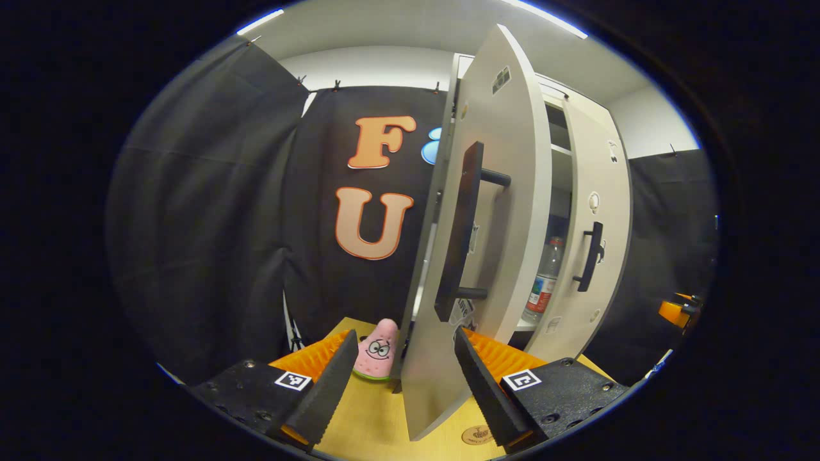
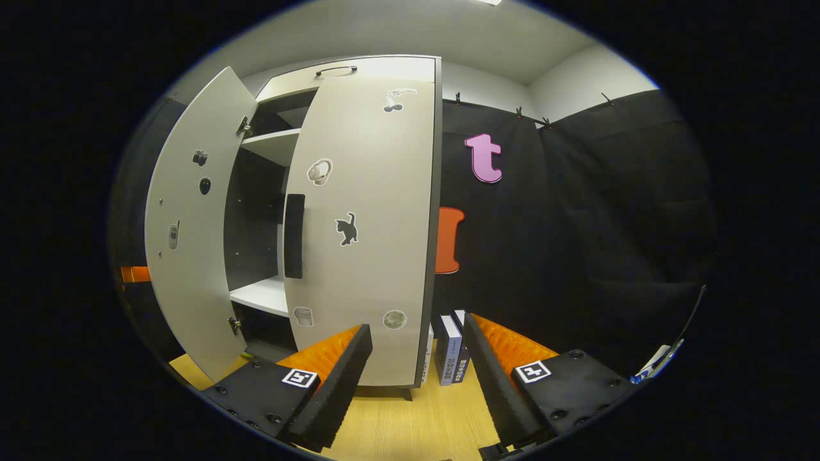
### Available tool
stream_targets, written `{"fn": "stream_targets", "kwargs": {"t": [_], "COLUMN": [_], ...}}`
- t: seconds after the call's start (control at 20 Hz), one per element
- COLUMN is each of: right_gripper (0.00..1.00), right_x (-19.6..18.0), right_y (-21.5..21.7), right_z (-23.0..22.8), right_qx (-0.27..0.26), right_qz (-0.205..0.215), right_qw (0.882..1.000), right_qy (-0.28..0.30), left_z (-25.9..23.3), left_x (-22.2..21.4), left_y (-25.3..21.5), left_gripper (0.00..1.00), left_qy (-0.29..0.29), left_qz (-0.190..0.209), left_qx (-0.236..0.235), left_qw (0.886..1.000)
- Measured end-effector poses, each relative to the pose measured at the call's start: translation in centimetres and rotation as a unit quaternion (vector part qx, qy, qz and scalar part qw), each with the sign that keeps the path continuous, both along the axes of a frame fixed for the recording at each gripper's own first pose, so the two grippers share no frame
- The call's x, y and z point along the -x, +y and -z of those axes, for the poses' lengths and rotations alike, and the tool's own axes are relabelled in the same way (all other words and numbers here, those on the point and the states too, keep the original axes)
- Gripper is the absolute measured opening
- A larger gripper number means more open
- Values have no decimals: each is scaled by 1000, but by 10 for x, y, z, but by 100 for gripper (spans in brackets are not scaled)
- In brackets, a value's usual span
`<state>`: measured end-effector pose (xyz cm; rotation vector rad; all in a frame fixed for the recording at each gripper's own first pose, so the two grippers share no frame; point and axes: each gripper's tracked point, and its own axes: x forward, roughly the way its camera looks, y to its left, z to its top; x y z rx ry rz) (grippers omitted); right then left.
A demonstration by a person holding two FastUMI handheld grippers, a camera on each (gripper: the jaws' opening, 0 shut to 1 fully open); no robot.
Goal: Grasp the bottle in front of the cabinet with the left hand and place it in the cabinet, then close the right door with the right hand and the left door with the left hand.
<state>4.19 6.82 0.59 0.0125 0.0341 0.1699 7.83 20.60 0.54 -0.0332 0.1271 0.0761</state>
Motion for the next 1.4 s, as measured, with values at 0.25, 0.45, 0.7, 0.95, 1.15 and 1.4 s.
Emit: {"fn": "stream_targets", "kwargs": {"t": [0.25, 0.45, 0.7, 0.95, 1.15, 1.4], "right_gripper": [96, 96, 96, 96, 96, 96], "right_x": [8, 5, -6, -21, -35, -53], "right_y": [-24, -39, -62, -90, -108, -125], "right_z": [5, 7, 6, 15, 22, 26], "right_qx": [-2, -4, -3, -7, -16, -19], "right_qz": [18, 20, 21, 29, 30, 28], "right_qw": [1000, 1000, 1000, 1000, 999, 999], "right_qy": [1, 0, 0, 8, 16, 20], "left_z": [9, 14, 28, 44, 45, 45], "left_x": [-22, -47, -91, -128, -138, -144], "left_y": [-52, -82, -112, -127, -132, -133], "left_gripper": [90, 90, 94, 94, 94, 94], "left_qy": [4, -1, -1, 9, 8, 4], "left_qz": [57, 78, 93, 81, 66, 44], "left_qx": [1, 9, 11, 2, -5, -13], "left_qw": [998, 997, 996, 997, 998, 999]}}
